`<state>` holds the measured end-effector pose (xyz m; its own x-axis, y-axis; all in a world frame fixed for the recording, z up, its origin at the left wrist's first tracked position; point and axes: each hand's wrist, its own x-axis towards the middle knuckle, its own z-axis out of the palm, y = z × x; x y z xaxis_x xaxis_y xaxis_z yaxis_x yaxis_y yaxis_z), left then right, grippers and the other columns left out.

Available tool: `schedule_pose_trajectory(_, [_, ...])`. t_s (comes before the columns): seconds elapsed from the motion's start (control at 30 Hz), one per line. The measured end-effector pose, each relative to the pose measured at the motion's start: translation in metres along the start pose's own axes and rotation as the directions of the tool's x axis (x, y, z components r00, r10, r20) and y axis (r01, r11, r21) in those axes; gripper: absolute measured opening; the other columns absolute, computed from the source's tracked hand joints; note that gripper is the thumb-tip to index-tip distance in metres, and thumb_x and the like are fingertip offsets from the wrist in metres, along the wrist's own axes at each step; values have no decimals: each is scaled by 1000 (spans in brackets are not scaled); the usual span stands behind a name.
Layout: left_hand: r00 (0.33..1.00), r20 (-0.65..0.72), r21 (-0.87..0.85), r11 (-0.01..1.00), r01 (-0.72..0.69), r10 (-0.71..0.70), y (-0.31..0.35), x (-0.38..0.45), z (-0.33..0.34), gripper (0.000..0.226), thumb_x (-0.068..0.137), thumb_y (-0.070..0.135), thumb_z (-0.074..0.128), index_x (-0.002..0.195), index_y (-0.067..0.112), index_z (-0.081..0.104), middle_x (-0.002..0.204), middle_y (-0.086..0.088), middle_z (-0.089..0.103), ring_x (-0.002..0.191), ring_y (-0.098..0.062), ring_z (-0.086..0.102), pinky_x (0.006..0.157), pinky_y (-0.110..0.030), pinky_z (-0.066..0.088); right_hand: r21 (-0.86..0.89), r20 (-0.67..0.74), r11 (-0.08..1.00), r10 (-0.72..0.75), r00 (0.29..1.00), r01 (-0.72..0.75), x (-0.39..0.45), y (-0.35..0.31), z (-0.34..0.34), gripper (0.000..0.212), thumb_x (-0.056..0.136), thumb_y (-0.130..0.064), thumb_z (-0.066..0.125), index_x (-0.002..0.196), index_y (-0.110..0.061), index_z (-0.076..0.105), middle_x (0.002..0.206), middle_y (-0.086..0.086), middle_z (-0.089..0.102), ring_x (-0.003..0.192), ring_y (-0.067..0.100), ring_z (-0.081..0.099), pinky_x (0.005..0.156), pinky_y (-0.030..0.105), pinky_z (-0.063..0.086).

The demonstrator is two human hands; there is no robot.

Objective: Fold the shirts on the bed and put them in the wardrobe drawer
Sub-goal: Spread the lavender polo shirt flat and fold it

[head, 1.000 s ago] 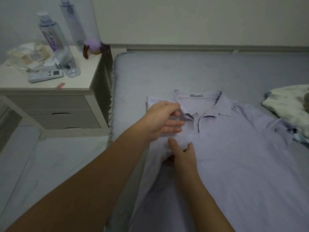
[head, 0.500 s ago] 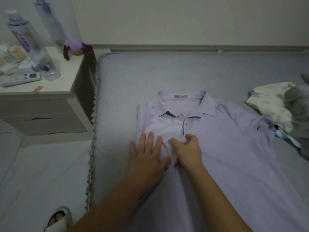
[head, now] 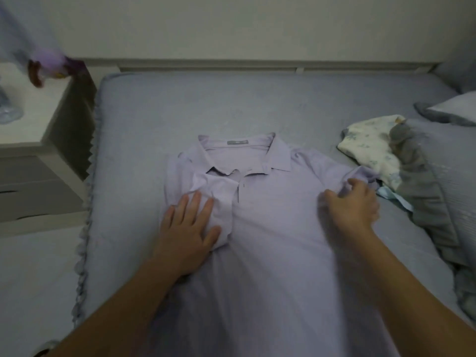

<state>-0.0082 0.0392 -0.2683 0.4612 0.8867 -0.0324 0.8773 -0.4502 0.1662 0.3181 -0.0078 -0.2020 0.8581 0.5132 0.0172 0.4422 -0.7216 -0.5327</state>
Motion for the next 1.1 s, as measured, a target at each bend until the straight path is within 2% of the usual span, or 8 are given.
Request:
schedule_pose_trajectory(0.1, [1000,13,0,1000,20,-20,-5,6,1,79,86,65,8,155,30,22,163,-5,16,149,-29,17,116,-48,15,38,2,983,179,984,-179,48,32,-15,81,72,-53,70,134,-7,47,137,23,52,126,42,50,103,51,41])
schedule_pose_trajectory(0.33, [997,67,22,999,42,-43,-1,11,-2,86,78,70,0,155,34,15,164,-3,10,150,-27,10,117,-46,10,474,255,726,428,867,-498,82,34,-7,35,65,-27,80,83,-6,57,68,11,57,48,20,53,41,25,44])
schedule_pose_trajectory(0.43, [994,95,30,999,44,-47,0,12,-6,88,76,71,-2,155,35,12,165,-2,7,151,-26,8,118,-45,9,578,116,748,320,940,-326,74,15,-13,17,78,-22,68,76,-11,55,72,9,50,65,18,49,47,26,40])
schedule_pose_trajectory(0.53, [992,111,54,997,55,-61,2,13,-6,81,82,69,7,155,35,9,165,-2,5,151,-26,6,119,-45,8,404,-207,875,-197,958,267,37,-6,-25,24,83,-28,55,66,-12,48,65,3,44,65,20,41,58,35,34])
schedule_pose_trajectory(0.63, [993,109,83,996,42,-51,2,12,-6,75,89,67,16,156,34,9,165,-3,5,150,-27,8,120,-44,10,133,178,774,-633,754,619,-19,-24,-20,22,86,-30,64,103,-17,68,100,1,69,89,20,62,80,32,48])
schedule_pose_trajectory(0.7, [990,135,76,996,36,-46,1,15,-11,71,94,65,24,156,33,11,165,-3,7,150,-26,9,120,-43,12,131,463,786,-587,664,604,-42,-22,-15,53,85,-36,70,134,-22,58,134,1,61,119,19,58,104,35,44])
schedule_pose_trajectory(0.9, [997,-42,-19,998,60,-60,24,-18,-36,66,89,47,21,148,24,40,158,-8,30,147,-26,26,115,-54,14,35,356,878,-458,814,478,-49,28,-34,50,93,-33,62,138,-12,53,142,12,50,132,30,45,108,39,35])
schedule_pose_trajectory(1.1, [963,100,-68,964,257,-250,54,-120,-20,78,85,62,9,156,31,10,165,-5,-3,151,-29,-5,117,-55,-3,-271,420,828,-358,834,492,-83,122,-53,71,99,-47,42,158,-19,12,165,8,13,151,27,14,120,45,13])
